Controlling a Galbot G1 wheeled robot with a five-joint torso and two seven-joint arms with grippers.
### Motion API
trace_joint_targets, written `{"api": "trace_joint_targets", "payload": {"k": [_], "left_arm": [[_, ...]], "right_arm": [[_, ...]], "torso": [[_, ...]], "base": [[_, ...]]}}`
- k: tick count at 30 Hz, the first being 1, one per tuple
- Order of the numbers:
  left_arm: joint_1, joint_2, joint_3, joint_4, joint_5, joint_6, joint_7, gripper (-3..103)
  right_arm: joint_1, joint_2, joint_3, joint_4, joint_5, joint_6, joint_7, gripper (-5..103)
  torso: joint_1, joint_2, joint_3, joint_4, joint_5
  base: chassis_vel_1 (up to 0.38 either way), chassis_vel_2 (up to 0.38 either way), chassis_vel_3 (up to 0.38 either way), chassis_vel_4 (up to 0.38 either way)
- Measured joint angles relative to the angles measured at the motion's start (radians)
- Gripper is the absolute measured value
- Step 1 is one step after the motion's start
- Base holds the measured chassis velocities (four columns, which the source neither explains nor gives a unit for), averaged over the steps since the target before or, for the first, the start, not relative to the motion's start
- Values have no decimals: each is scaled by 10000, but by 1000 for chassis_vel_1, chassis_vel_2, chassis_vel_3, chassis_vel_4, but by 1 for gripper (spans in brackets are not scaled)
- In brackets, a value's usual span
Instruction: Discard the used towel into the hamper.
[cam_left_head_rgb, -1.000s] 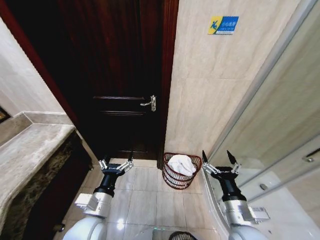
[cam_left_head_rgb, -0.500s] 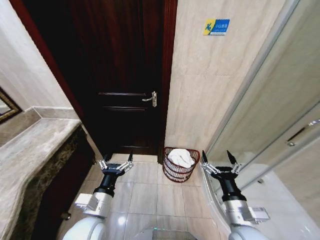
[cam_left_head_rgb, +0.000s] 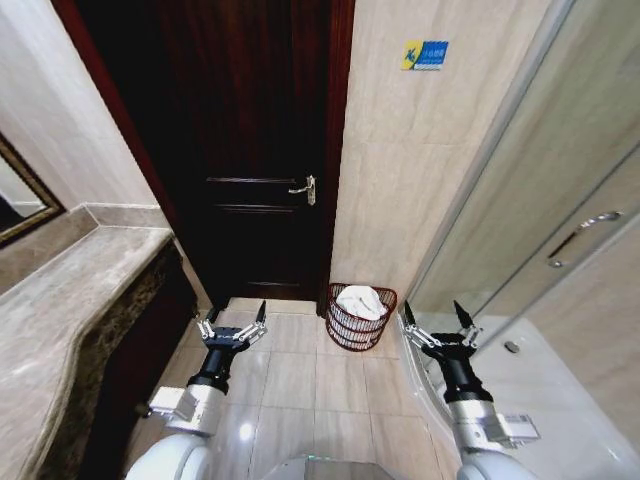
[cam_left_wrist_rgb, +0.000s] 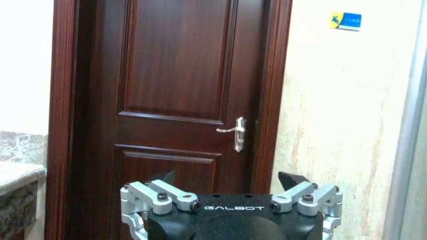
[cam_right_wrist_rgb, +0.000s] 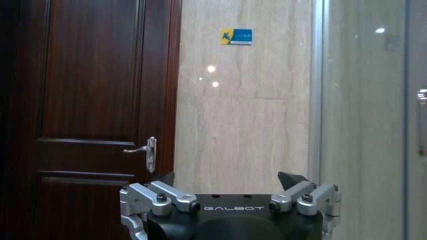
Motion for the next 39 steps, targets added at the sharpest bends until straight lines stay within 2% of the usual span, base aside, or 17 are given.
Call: {"api": "trace_joint_targets", "payload": {"k": [10,13,15,32,34,39], "left_arm": [[0,0,0,0,0,0,0,100],[0,1,-1,0,0,0,0,100],[0,-1,-1,0,0,0,0,100],[0,0,-1,0,0,0,0,100],[0,-1,-1,0,0,0,0,100],[0,0,-1,0,0,0,0,100]], "right_arm": [[0,0,0,0,0,0,0,100],[-1,0,0,0,0,0,0,100],[0,0,0,0,0,0,0,100],[0,0,-1,0,0,0,0,100],[0,0,0,0,0,0,0,100],[0,0,-1,0,0,0,0,100]], "torso": [[-4,1,-2,-1,2],[-5,1,-2,1,-9],[-4,2,-1,3,2],[-1,-1,0,3,-6],[-2,0,-1,3,4],[-4,1,-2,3,-5]], "base": [[214,-218,-218,210],[205,-202,-232,217],[229,-188,-206,218],[210,-214,-210,216],[256,-230,-242,243],[243,-289,-265,291]]}}
